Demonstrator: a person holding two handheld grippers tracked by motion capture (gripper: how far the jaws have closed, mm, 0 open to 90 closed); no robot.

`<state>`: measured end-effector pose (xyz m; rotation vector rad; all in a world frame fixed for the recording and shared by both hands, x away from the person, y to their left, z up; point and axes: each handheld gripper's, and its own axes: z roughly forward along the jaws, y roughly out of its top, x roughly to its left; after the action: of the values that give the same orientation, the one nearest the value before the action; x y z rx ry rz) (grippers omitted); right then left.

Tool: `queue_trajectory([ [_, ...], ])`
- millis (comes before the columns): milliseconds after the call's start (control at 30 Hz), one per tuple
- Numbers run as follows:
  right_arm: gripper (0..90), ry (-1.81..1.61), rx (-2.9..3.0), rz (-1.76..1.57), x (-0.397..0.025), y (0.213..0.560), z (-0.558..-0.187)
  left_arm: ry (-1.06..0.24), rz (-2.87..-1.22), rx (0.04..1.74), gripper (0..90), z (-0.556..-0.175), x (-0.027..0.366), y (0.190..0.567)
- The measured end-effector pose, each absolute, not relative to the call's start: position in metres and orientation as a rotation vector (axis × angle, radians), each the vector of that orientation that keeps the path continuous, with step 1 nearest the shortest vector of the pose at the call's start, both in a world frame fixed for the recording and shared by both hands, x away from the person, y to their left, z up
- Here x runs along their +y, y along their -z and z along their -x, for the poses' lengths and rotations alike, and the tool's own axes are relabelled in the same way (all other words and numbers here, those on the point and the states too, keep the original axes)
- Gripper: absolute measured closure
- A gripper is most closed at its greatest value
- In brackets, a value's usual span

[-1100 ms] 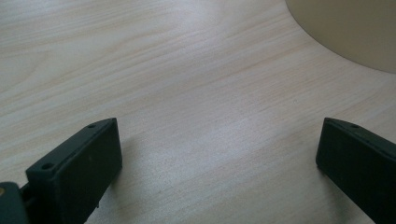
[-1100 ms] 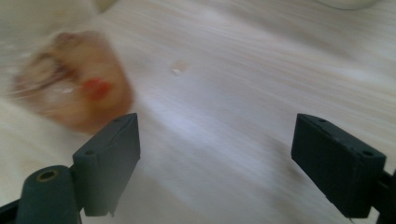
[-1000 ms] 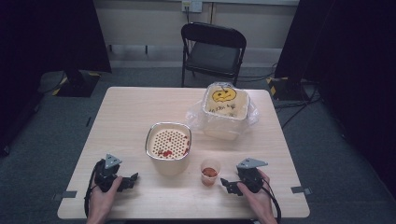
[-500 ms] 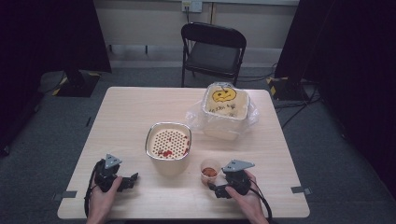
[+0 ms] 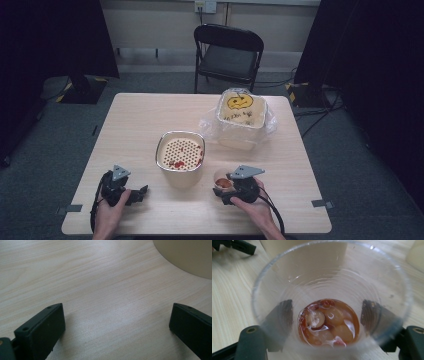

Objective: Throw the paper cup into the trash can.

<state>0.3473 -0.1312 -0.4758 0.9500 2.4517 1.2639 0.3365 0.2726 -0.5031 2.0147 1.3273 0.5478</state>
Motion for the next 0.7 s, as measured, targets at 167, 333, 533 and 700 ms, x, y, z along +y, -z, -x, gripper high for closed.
queue_trajectory([
  [167,32.2,-1.276,2.470,-0.946,-0.128,0.480,-0.353,-0.545,-2.014,1.327,0.0,-0.337,0.273,0.503],
  [333,37.4,-1.246,2.474,-0.929,-0.125,0.476,-0.360,-0.546,-2.021,1.326,0.0,-0.336,0.273,0.503],
  [533,38.9,-1.245,2.467,-0.920,-0.127,0.470,-0.360,-0.546,-2.022,1.326,0.0,-0.337,0.273,0.503],
  [700,39.9,-1.255,2.447,-0.929,-0.128,0.461,-0.361,-0.546,-2.022,1.325,0.0,-0.337,0.273,0.503],
])
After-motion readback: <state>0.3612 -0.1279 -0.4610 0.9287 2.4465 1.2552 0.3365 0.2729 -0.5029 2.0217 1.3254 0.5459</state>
